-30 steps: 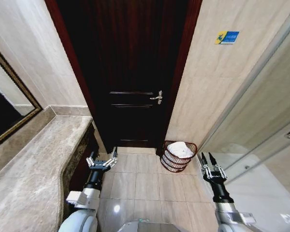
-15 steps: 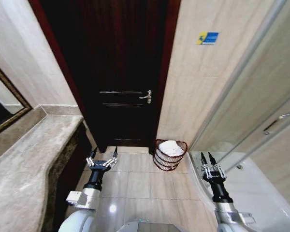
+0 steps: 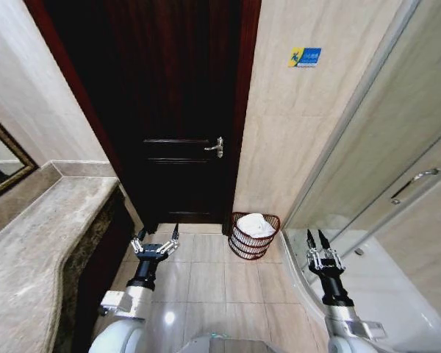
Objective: Discard the used towel into the hamper.
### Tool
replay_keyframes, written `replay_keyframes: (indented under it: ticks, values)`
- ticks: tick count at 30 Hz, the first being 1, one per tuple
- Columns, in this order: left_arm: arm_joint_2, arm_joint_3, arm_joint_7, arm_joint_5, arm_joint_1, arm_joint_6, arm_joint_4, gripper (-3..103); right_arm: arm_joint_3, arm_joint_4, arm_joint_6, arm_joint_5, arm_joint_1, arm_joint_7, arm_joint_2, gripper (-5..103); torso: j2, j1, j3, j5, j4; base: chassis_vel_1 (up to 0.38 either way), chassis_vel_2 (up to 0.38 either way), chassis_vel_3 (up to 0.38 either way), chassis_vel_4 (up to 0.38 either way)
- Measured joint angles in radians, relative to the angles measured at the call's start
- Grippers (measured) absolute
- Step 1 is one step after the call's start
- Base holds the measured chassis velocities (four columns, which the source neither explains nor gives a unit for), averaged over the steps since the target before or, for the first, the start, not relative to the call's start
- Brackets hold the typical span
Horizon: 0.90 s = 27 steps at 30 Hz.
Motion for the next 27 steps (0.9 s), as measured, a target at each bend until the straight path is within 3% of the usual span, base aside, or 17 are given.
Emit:
replay_keyframes:
  ticks: [11,21,27]
  values:
    - [0.0,0.0,0.0,0.0,0.0,0.0,0.0,100,-0.005,0.001,-0.001,-0.002,0.004,-0.009,-0.003,33,0.0,0.0,0.0,-0.0001,0.0,0.163,-0.202,-0.175,0.207]
    - [0.0,0.0,0.0,0.0,0.001,0.0,0.0,100,-0.006,-0.012,0.011,-0.002,0.007,-0.022,-0.003,33,0.0,-0.001,0.0,0.0002,0.0003,0.288,-0.289,-0.309,0.287]
    - [0.0,0.0,0.0,0.0,0.0,0.0,0.0,100,-0.01,-0.016,0.022,-0.009,-0.002,-0.03,0.001,33,-0.014,-0.009,-0.008,0.0002,-0.0006,0.089,-0.063,-0.174,0.174]
